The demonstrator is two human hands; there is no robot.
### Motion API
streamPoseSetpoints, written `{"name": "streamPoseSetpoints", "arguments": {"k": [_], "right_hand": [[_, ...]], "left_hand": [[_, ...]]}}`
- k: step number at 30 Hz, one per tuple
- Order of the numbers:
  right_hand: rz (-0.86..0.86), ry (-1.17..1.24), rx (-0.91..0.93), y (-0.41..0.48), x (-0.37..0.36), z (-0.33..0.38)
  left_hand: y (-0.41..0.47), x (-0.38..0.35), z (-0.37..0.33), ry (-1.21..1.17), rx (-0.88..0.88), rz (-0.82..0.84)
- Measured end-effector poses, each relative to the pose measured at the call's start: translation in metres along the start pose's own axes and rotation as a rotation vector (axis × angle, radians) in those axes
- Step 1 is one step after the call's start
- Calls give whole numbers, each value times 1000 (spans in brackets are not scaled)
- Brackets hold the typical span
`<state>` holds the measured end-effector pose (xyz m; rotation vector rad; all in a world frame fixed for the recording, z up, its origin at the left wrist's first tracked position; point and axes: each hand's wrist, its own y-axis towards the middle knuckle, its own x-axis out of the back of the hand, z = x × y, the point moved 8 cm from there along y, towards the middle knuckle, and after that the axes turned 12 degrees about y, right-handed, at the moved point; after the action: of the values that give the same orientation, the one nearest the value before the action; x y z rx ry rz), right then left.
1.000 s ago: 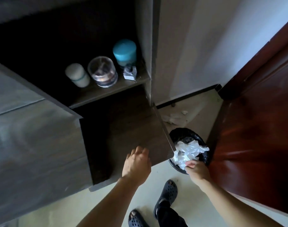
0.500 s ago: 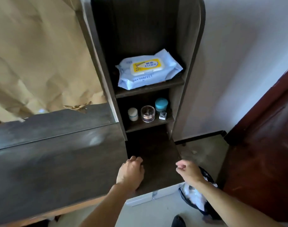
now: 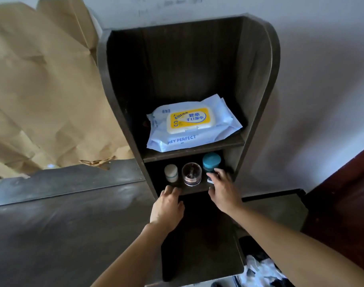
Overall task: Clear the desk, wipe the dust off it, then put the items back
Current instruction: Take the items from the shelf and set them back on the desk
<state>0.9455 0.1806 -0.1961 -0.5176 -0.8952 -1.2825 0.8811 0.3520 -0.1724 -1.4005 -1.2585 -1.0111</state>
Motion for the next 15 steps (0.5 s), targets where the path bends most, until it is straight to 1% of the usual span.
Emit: {"name": "streamPoseSetpoints", "arguments": {"k": [3, 5, 10, 13, 15], "right_hand": [[79, -62, -76, 14, -14, -13], [117, -88, -101, 18, -21, -21], [66, -128, 13, 23, -25, -25], [58, -105, 91, 16, -22, -25], [52, -74, 123, 7, -17, -27]], "left_hand": [[24, -1, -5, -11, 9, -18], [40, -3, -10, 34, -13, -11], [86, -9, -28, 175, -116, 42], [105, -24, -37, 190, -186, 98], [110, -34, -40, 188, -197, 125]]}}
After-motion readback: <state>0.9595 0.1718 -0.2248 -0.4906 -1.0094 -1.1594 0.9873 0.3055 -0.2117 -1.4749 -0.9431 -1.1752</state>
